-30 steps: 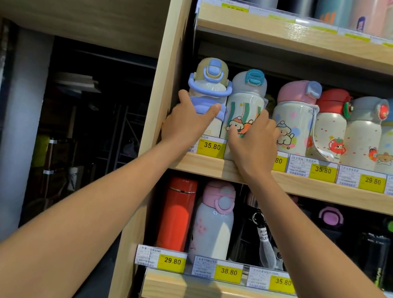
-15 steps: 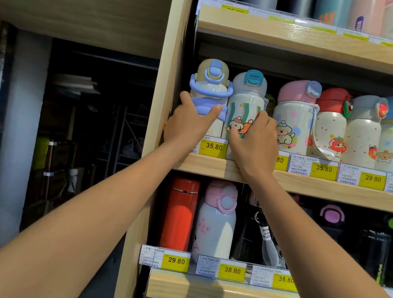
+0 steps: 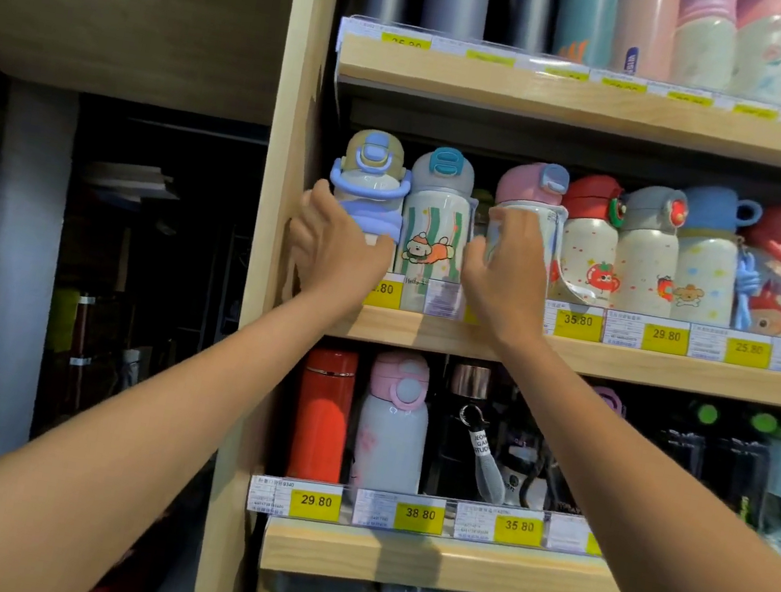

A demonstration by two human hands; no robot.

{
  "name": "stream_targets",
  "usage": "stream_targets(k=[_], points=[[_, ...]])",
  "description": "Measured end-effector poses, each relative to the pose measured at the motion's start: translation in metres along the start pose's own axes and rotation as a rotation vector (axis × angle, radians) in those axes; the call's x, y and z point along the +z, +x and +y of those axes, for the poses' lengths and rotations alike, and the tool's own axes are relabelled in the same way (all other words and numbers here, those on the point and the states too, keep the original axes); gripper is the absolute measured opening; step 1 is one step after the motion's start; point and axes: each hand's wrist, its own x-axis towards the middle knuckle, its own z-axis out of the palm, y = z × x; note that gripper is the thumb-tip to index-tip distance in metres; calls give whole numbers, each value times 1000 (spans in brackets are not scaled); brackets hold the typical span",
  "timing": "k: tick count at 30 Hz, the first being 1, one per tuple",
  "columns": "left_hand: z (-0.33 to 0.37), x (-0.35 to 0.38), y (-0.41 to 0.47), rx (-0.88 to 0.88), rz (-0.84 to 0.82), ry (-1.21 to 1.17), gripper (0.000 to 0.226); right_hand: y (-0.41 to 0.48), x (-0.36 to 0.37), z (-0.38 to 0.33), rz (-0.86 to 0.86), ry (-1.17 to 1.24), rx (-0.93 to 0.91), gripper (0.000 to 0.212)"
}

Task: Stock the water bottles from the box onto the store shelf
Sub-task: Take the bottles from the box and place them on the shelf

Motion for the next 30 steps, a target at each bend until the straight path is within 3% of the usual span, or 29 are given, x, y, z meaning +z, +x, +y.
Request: stream_targets(k=[3, 9, 17, 21, 30], points=[[25, 5, -24, 236, 102, 94, 74, 20, -27, 19, 53, -51, -10, 28], [99, 44, -20, 428, -107, 208, 53, 59, -70, 67, 22, -131, 6, 29], [145, 81, 7, 455, -225, 323, 76, 101, -84, 108, -195, -263, -160, 55], [148, 86, 26, 387, -299, 373, 85, 113, -79, 114, -285, -354, -120, 60], [143, 103, 40, 421, -254, 365, 72, 113, -64, 121, -254, -306, -76, 66]])
